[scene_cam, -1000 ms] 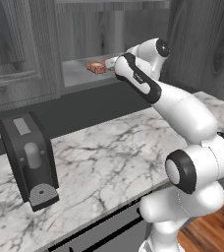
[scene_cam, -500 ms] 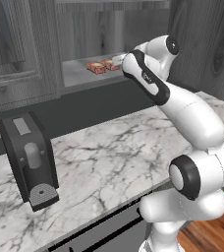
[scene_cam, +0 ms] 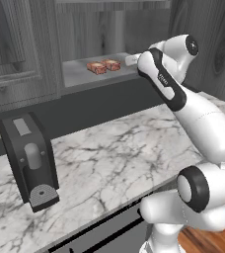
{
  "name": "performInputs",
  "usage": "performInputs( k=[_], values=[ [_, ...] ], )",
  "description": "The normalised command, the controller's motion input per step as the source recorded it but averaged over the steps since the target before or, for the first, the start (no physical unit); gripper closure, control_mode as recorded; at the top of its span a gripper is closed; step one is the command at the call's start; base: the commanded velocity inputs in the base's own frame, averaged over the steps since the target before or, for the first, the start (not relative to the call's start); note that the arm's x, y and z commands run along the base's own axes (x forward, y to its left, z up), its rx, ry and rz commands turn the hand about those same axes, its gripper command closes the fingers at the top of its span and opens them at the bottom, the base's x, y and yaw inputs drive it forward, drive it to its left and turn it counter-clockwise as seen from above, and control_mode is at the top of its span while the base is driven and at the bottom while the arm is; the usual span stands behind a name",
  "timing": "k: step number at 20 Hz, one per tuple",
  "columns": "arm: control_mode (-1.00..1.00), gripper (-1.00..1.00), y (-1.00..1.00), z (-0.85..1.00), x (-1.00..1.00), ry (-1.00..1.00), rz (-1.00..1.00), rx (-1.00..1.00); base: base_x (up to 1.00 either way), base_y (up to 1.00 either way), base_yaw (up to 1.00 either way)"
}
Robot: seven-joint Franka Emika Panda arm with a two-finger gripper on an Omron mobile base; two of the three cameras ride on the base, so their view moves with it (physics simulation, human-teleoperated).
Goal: Pick up the bar soap and bar soap from the sink, and place them back in the cabinet, and close the cabinet door.
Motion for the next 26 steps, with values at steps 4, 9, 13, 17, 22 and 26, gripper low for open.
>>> performInputs(
  k=[4, 9, 13, 17, 22, 26],
  values=[
    [-1.0, -1.0, -0.3, 0.13, -0.4, -0.04, 0.0, 0.0, 0.0, 0.0, 0.0],
    [-1.0, -1.0, -0.25, 0.13, -0.45, -0.06, 0.0, 0.0, 0.0, 0.0, 0.0],
    [-1.0, -1.0, -0.17, 0.1, -0.56, -0.08, 0.0, 0.0, 0.0, 0.0, 0.0],
    [-1.0, -1.0, -0.1, 0.08, -0.56, -0.1, 0.0, 0.0, 0.0, 0.0, 0.0],
    [-1.0, -1.0, -0.09, 0.08, -0.58, -0.09, 0.0, 0.0, 0.0, 0.0, 0.0],
    [-1.0, -1.0, -0.18, 0.06, -0.66, -0.06, 0.0, 0.0, 0.0, 0.0, 0.0]
  ],
)
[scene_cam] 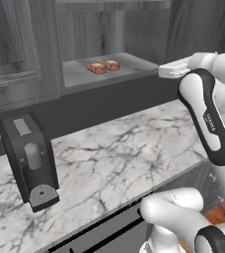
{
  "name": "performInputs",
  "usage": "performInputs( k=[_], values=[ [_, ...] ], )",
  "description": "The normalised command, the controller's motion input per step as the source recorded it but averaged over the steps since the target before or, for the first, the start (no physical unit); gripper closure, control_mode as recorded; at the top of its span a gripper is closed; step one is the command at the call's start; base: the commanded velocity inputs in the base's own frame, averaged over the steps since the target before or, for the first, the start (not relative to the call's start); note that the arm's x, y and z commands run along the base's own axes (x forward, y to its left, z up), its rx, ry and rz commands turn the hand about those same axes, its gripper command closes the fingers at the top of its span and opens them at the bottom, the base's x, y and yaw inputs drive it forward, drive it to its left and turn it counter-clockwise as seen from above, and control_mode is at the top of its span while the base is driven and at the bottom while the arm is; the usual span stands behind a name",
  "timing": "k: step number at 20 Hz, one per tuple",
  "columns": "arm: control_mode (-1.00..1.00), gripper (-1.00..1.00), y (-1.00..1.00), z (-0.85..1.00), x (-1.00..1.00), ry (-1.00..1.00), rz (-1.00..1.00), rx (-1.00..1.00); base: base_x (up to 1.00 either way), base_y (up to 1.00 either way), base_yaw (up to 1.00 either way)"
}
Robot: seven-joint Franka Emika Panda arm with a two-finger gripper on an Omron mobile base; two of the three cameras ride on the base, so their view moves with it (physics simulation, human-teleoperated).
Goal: Pick up the bar soap and bar soap from the sink, and place them back in the cabinet, and close the cabinet door.
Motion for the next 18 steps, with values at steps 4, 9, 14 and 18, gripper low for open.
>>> performInputs(
  k=[4, 9, 14, 18],
  values=[
    [-1.0, -1.0, -0.24, 0.0, -0.67, -0.04, 0.0, 0.0, 0.0, 0.0, 0.0],
    [-1.0, -1.0, -0.3, 0.0, -0.65, -0.03, 0.0, 0.0, 0.0, 0.0, 0.0],
    [-1.0, -1.0, -0.2, 0.0, -0.63, -0.02, 0.0, 0.0, 0.0, 0.0, 0.0],
    [-1.0, -1.0, -0.18, 0.01, -0.55, -0.03, 0.0, 0.0, 0.0, 0.0, 0.0]
  ],
)
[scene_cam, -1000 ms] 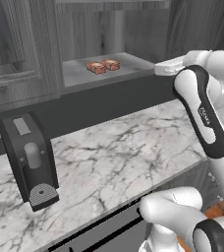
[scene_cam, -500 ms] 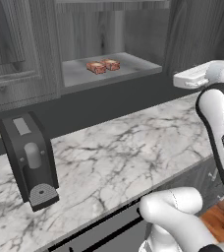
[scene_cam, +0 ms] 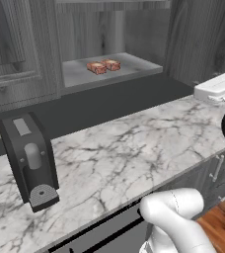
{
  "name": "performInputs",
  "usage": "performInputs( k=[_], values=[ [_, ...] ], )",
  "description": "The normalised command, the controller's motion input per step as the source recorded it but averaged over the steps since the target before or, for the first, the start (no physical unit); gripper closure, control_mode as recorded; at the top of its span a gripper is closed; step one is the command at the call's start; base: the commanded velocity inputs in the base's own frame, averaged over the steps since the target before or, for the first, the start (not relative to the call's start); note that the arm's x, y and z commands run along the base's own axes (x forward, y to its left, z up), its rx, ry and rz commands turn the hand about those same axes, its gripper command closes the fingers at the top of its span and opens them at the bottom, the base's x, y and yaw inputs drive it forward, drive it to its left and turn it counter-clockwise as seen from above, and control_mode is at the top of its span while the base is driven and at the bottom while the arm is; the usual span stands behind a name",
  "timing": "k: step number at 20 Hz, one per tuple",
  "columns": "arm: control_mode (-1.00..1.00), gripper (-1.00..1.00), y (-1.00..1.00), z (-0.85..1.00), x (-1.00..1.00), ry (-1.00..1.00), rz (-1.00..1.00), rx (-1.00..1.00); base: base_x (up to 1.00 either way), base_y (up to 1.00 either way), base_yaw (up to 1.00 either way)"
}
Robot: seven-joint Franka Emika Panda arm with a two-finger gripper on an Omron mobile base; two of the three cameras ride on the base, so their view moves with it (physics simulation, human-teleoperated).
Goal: Pick up the bar soap and bar soap from the sink, and place them back in the cabinet, and close the cabinet door.
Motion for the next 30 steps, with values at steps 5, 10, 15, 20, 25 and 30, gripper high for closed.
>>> performInputs(
  k=[5, 10, 15, 20, 25, 30],
  values=[
    [-1.0, -1.0, -0.22, 0.09, -0.49, -0.01, -0.01, 0.0, 0.0, 0.0, 0.0],
    [-1.0, -1.0, -0.21, 0.19, -0.36, 0.0, -0.07, 0.0, 0.0, 0.0, 0.0],
    [-1.0, -1.0, -0.13, 0.2, -0.26, 0.0, -0.11, 0.0, 0.0, 0.0, 0.0],
    [-1.0, -1.0, -0.23, 0.03, -0.3, 0.0, -0.07, 0.0, 0.0, 0.0, 0.0],
    [-1.0, -1.0, -0.33, 0.0, -0.33, 0.0, -0.01, 0.0, 0.0, 0.0, 0.0],
    [-1.0, -1.0, -0.22, 0.0, -0.27, 0.0, 0.0, 0.0, 0.0, 0.0, 0.0]
  ],
)
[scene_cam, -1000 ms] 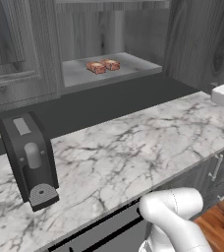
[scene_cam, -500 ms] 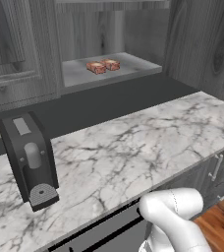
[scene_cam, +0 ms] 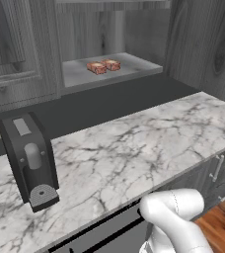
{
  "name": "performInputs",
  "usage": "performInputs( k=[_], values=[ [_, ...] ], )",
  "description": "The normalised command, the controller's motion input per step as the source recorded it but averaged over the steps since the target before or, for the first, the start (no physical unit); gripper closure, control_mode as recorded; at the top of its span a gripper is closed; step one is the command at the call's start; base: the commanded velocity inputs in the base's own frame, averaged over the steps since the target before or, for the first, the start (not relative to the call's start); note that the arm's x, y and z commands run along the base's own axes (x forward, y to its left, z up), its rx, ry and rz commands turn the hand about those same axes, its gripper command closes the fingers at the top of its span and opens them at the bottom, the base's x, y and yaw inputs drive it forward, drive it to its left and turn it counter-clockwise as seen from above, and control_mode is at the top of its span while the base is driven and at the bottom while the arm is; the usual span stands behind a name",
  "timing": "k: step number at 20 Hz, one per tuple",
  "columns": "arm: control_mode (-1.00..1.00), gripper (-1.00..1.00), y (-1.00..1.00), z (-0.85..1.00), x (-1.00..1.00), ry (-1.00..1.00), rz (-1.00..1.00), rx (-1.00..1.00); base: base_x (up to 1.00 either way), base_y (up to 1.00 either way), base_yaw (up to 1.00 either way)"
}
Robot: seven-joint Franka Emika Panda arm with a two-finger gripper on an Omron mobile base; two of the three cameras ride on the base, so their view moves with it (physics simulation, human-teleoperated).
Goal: Pick up the bar soap and bar soap from the sink, and place them back in the cabinet, and close the cabinet door.
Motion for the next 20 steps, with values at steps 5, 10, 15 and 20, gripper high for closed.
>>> performInputs(
  k=[5, 10, 15, 20],
  values=[
    [-1.0, -1.0, -0.11, 0.0, -0.21, 0.0, 0.0, 0.0, 0.0, 0.0, 0.0],
    [-1.0, -1.0, -0.18, 0.0, -0.2, 0.0, -0.02, 0.0, 0.0, 0.0, 0.0],
    [-1.0, -1.0, -0.37, 0.0, -0.01, 0.0, -0.04, 0.0, 0.0, 0.0, 0.0],
    [-1.0, -1.0, -0.42, 0.0, -0.04, 0.0, 0.0, 0.0, 0.0, 0.0, 0.0]
  ],
)
